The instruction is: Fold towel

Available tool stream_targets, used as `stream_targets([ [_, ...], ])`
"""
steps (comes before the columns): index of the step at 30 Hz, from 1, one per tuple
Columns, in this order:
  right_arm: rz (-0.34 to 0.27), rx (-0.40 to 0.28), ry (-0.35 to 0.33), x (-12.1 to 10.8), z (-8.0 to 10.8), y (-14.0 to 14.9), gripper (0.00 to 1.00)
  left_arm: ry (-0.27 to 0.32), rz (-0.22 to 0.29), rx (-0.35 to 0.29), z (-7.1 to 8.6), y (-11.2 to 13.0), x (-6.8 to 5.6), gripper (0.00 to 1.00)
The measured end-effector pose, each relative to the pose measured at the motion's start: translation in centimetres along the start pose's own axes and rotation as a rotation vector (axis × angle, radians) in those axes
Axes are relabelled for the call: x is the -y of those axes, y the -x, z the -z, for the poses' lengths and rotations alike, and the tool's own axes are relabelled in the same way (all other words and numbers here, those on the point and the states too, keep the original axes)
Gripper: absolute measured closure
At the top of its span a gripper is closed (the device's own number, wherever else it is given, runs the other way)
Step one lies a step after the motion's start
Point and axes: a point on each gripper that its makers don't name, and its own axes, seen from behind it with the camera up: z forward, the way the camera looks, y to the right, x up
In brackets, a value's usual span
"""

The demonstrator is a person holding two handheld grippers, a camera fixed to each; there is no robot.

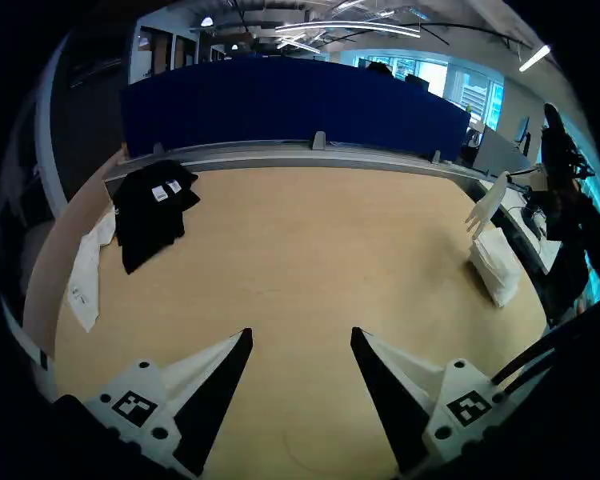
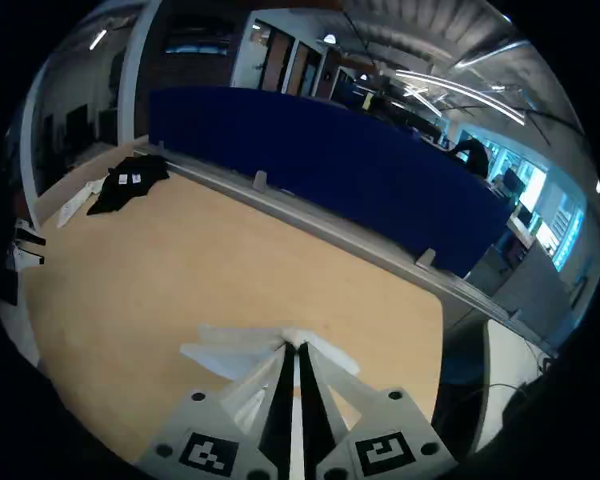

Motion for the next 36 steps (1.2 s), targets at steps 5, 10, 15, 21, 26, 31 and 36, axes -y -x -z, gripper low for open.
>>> stream_targets([
  [5,-0.007,0.009,0.009,-0.4,0.4,1.1,0.96,0.004,-0.008,0.002,0.0,-0.1,-0.3,0.09],
  [10,-0.015,0.032,0.026,-1.0,1.5,3.1,0.96,0.01,-0.014,0.004,0.0,-0.2,-0.5,0.09],
  [15,-0.028,0.065,0.045,-1.3,3.0,5.9,0.96,0.016,-0.022,0.006,0.0,-0.3,-0.7,0.09],
  [21,-0.05,0.105,0.074,-1.4,4.3,9.6,0.96,0.025,-0.034,0.009,-0.2,-0.2,-1.0,0.09],
  [26,-0.074,0.136,0.095,-1.5,4.8,12.3,0.96,0.031,-0.042,0.011,-0.2,-0.1,-1.1,0.09],
  [31,-0.095,0.162,0.11,-1.5,5.1,14.6,0.96,0.032,-0.049,0.012,-0.1,-0.1,-1.1,0.09],
  [36,-0.119,0.192,0.119,-1.4,5.2,16.8,0.96,0.031,-0.05,0.013,0.1,-0.1,-0.9,0.09],
])
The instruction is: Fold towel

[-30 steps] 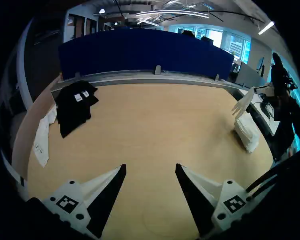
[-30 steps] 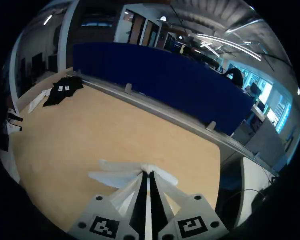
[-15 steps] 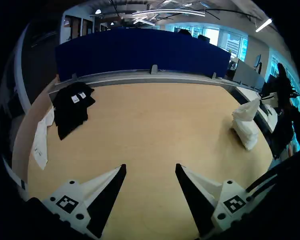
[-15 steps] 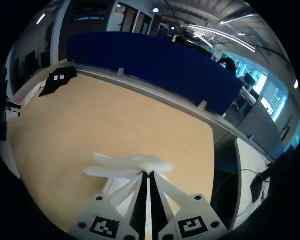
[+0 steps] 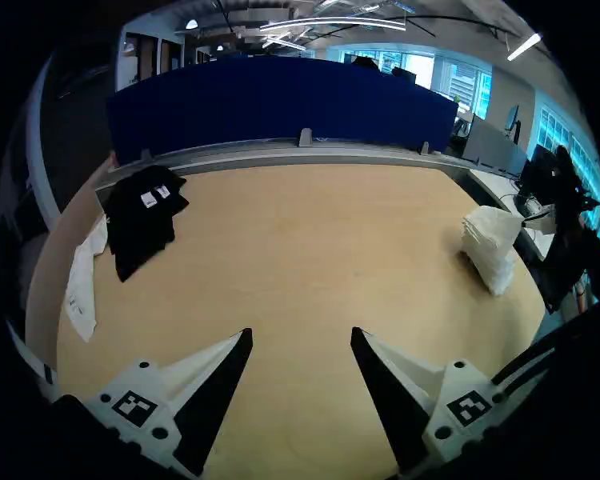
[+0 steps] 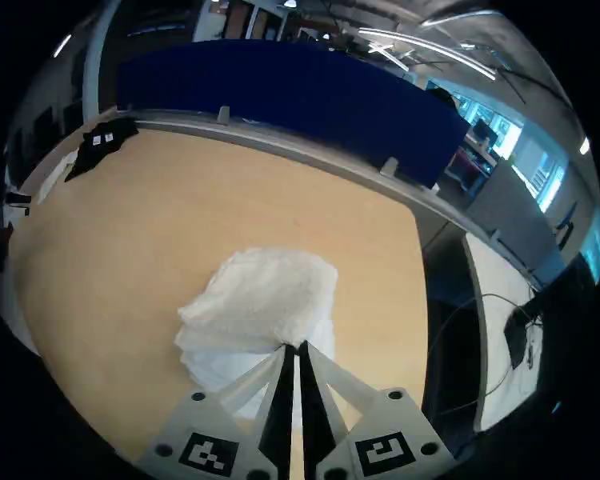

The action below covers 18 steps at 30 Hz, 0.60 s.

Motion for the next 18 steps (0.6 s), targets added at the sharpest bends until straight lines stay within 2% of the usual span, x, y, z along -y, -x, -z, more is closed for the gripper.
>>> stream_targets([
  [18,-0.091,0.097,0.018,0.0,-1.7,6.7,0.96,-0.01,-0.01,0.009,0.7,0.6,0.1,0.09],
])
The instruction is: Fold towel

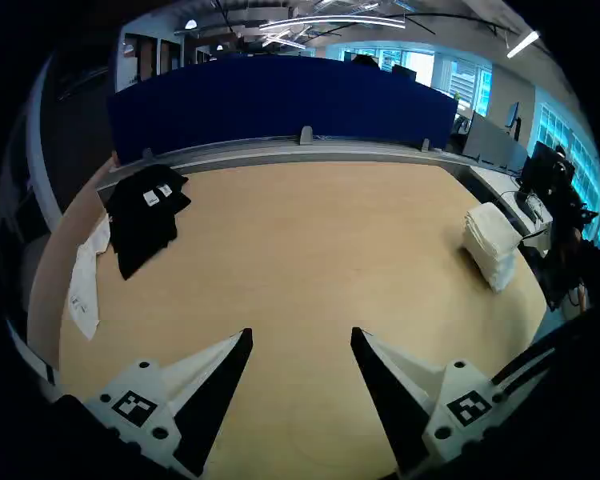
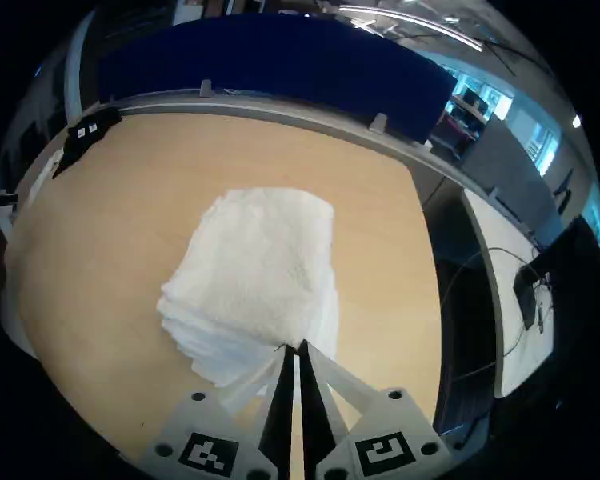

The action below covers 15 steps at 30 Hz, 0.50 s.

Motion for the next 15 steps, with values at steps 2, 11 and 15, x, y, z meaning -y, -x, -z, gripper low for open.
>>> stream_targets([
  [2,-0.018,0.008,0.004,-0.1,-0.4,0.6,0.96,-0.002,-0.003,0.002,0.1,0.1,0.0,0.09],
  [11,-0.071,0.039,0.014,-0.1,-2.2,2.0,0.96,-0.008,-0.006,0.005,0.1,0.4,-0.1,0.09],
  [15,-0.077,0.055,0.018,0.1,-2.7,2.5,0.96,-0.01,-0.008,0.005,0.1,0.5,-0.2,0.09],
])
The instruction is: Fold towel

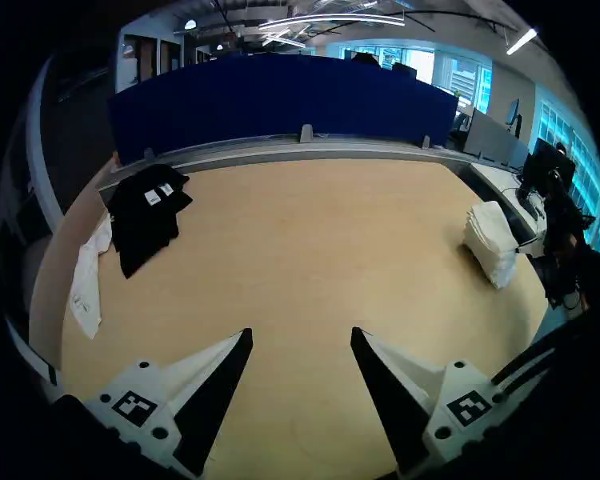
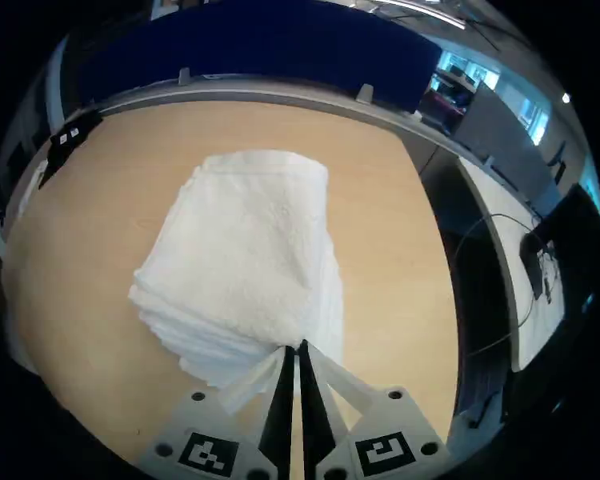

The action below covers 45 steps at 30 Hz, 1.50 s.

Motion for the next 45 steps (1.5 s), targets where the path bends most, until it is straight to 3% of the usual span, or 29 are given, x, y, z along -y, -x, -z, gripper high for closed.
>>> stream_targets([
  [18,-0.023,0.0,0.021,-0.2,-0.6,-0.1,0.95,-0.007,-0.003,0.0,0.2,-0.1,0.0,0.09],
  [25,-0.023,-0.032,0.035,-0.2,0.1,-0.3,0.87,-0.008,-0.001,-0.003,0.3,-0.4,0.2,0.09],
  [41,-0.071,-0.087,0.05,0.3,2.2,-0.5,0.32,-0.001,0.001,-0.01,0.3,-0.5,0.4,0.09],
  [43,-0.074,-0.095,0.05,0.5,2.3,-0.6,0.19,0.0,0.0,-0.013,0.3,-0.5,0.4,0.09],
  [45,-0.074,-0.102,0.05,0.7,2.6,-0.8,0.12,0.001,-0.001,-0.015,0.3,-0.5,0.5,0.09],
])
